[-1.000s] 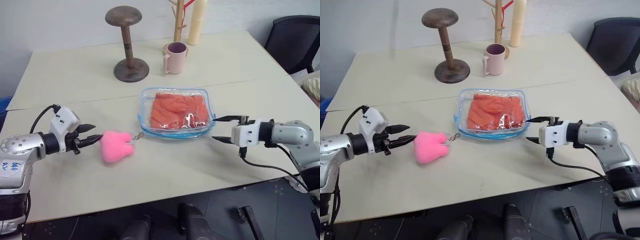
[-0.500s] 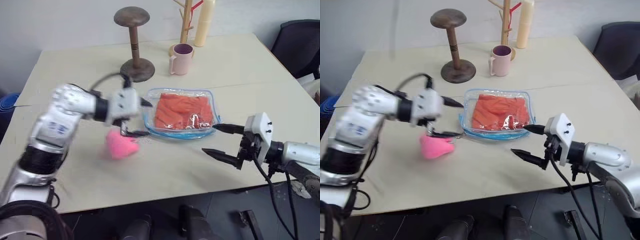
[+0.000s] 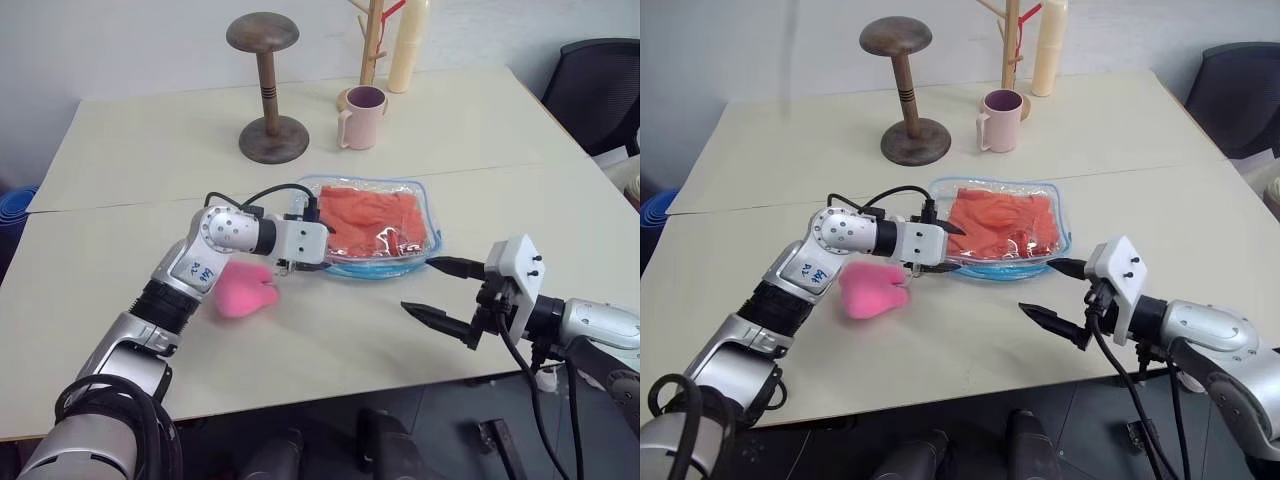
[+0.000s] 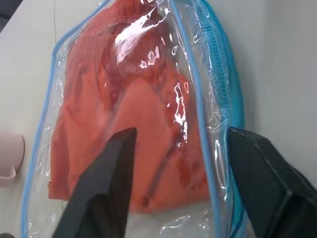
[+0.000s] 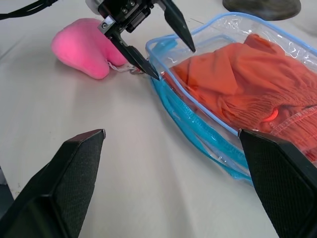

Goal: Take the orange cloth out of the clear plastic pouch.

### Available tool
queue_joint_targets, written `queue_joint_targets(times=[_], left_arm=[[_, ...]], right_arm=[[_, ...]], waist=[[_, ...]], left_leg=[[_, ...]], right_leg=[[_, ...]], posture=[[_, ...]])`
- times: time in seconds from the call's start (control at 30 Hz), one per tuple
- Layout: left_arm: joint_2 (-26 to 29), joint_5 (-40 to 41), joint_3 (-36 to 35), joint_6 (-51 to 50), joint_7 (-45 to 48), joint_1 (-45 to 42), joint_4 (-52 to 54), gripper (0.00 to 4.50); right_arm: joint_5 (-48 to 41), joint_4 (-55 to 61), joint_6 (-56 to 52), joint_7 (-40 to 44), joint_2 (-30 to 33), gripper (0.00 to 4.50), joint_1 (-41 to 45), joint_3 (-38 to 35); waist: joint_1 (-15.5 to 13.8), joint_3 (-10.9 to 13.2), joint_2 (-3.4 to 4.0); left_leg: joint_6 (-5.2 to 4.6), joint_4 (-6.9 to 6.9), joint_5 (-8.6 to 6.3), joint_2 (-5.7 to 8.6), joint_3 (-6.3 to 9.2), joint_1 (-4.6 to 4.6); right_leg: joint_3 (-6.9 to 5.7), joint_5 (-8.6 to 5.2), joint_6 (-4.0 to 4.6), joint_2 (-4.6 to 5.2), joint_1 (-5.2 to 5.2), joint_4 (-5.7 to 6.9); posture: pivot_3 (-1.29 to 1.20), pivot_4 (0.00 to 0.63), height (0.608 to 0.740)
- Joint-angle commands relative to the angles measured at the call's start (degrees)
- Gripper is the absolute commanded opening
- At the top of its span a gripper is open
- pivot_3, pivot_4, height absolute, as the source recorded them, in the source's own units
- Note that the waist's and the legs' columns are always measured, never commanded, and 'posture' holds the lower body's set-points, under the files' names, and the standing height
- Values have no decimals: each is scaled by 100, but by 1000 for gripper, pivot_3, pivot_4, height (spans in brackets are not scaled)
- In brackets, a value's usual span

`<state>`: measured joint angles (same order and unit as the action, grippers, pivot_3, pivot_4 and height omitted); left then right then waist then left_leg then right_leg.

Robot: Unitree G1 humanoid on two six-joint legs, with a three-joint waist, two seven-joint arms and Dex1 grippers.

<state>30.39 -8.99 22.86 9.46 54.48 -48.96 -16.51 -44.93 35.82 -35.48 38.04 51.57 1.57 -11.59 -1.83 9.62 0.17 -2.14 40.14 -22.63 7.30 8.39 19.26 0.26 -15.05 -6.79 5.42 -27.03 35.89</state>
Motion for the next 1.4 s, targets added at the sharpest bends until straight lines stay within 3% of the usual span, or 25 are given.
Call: queue_joint_targets(times=[0.03, 0.2, 0.27, 0.43, 0.63, 0.73, 0.83, 1.13, 1.4], left_arm=[[-20, -19, -143, 66, -38, -3, 70, 1717], [-312, 449, -501, -803, -117, 107, 371, 165], [-526, 872, -828, -1653, -185, 188, 696, 11], [-582, 1312, -1239, -2692, -273, 457, 1436, 0], [-596, 1343, -1211, -3155, -480, 812, 2067, 0], [-655, 1351, -1186, -3293, -589, 852, 2232, 0], [-757, 1395, -1186, -3465, -722, 842, 2398, 0], [-852, 1554, -1203, -3814, -880, 834, 2791, 0], [-943, 1776, -1215, -4134, -932, 877, 3080, 0]], right_arm=[[26, 202, 42, 26, -50, 4500, -4, -196], [95, 183, 76, 90, -61, 4500, 23, -149], [189, 168, 124, 95, -94, 4321, 72, -58], [816, 12, 345, -43, -319, 2932, 463, 474], [2691, -980, 1005, -373, -748, 774, 1569, 1821], [3499, -1561, 1510, -397, -888, 774, 1943, 2267], [4251, -2178, 2071, -380, -942, 1409, 2260, 2630], [5689, -3205, 3171, -721, -1219, 4316, 2639, 2927], [6830, -3970, 3883, -1004, -1478, 4449, 2925, 3328]], waist=[[0, 0, 0], [-17, 0, 0], [-33, 0, 0], [-1, 0, -1], [46, -1, -1], [23, -1, -1], [32, -2, -2], [67, -2, -1], [83, -3, -2]], left_leg=[[0, 0, 0, 0, 0, 0], [-1, 3, 1, 2, 0, 0], [-3, 4, 2, 3, 0, 0], [-4, 5, 2, 2, 0, 0], [-3, 2, 2, 1, -7, -3], [-3, 2, 2, 4, -17, 3], [-4, 3, 2, 8, -21, 5], [-4, -2, 2, 5, -38, 5], [-4, -3, 2, 4, -45, 3]], right_leg=[[0, 0, 0, 0, 0, 0], [0, 1, -1, 1, 1, 1], [1, 1, -2, 2, 1, 2], [3, 2, -4, 1, -1, 6], [0, 2, -4, -2, -6, 7], [-1, 2, -3, 0, -19, 13], [-8, 2, -4, 1, -21, 11], [-7, 2, -4, -4, -37, 22], [-1, 2, -4, -5, -38, 23]], posture=[[0, 150, 740], [0, 150, 740], [0, 150, 740], [0, 150, 740], [0, 150, 740], [0, 150, 740], [0, 150, 740], [0, 150, 740], [0, 150, 740]])
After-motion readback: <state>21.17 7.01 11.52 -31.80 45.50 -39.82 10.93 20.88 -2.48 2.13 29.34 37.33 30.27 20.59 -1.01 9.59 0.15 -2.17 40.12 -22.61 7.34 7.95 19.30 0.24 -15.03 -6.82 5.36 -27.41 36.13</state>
